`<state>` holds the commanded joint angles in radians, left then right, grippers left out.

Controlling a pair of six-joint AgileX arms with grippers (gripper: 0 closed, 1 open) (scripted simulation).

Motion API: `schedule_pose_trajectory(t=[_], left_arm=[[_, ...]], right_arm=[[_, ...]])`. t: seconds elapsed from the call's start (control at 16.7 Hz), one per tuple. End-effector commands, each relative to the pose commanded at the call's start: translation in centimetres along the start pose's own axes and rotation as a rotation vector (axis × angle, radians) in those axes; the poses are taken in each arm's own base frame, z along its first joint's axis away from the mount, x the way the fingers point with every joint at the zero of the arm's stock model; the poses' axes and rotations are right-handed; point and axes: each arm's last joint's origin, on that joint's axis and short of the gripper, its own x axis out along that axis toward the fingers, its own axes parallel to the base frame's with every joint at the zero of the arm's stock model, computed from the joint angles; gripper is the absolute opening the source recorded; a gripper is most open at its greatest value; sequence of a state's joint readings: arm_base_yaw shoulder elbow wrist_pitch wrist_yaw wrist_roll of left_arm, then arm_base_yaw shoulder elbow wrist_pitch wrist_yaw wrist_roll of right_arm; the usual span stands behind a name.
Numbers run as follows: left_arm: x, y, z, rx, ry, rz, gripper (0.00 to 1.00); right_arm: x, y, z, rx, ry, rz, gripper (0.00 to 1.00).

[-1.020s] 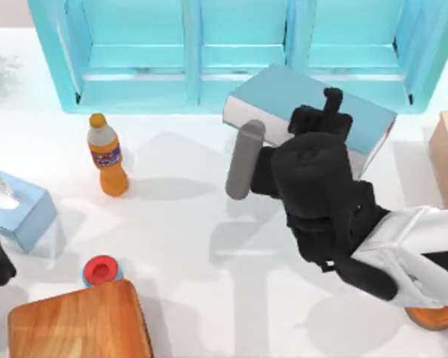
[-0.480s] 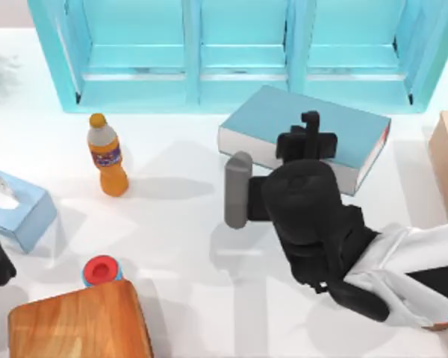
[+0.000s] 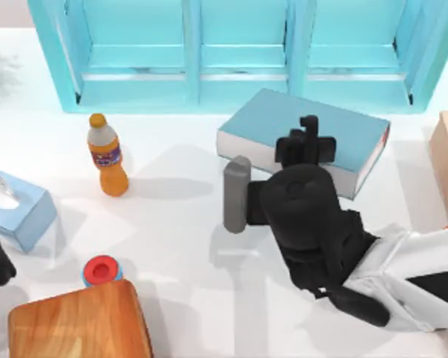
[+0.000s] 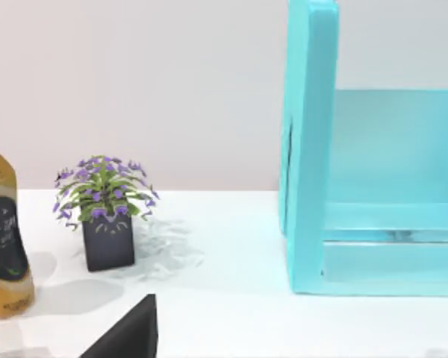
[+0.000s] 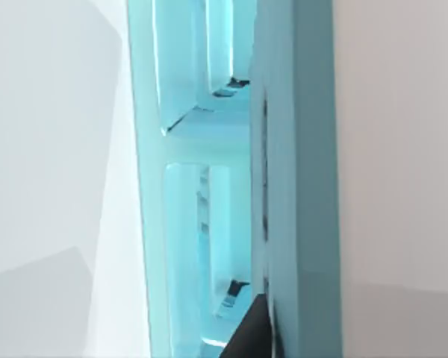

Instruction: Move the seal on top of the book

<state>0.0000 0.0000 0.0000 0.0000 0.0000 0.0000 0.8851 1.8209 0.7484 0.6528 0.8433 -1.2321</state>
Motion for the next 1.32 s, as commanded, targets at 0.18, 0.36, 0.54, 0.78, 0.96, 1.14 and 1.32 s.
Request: schedule_pose_trajectory(t=[0.18, 0.36, 0.54, 0.78, 0.96, 1.14, 1.32], left_arm=[[0.0, 0.0, 0.0, 0.0, 0.0, 0.0, 1.0], [0.0, 0.0, 0.0, 0.0, 0.0, 0.0, 1.0], [0.0, 0.0, 0.0, 0.0, 0.0, 0.0, 1.0], [0.0, 0.0, 0.0, 0.0, 0.0, 0.0, 1.0], [0.0, 0.0, 0.0, 0.0, 0.0, 0.0, 1.0], [0.0, 0.0, 0.0, 0.0, 0.0, 0.0, 1.0], [0.0, 0.0, 0.0, 0.0, 0.0, 0.0, 1.0]], right_arm=[[0.3, 1.1, 0.0, -0.001, 0.0, 0.0, 0.0], [0.7, 2.5, 0.0, -0.002, 0.001, 0.001, 0.0], [0.8, 2.8, 0.0, 0.0, 0.0, 0.0, 0.0], [0.8, 2.8, 0.0, 0.0, 0.0, 0.0, 0.15], [0.8, 2.8, 0.0, 0.0, 0.0, 0.0, 0.38], [0.8, 2.8, 0.0, 0.0, 0.0, 0.0, 0.6], [0.8, 2.8, 0.0, 0.0, 0.0, 0.0, 0.83]])
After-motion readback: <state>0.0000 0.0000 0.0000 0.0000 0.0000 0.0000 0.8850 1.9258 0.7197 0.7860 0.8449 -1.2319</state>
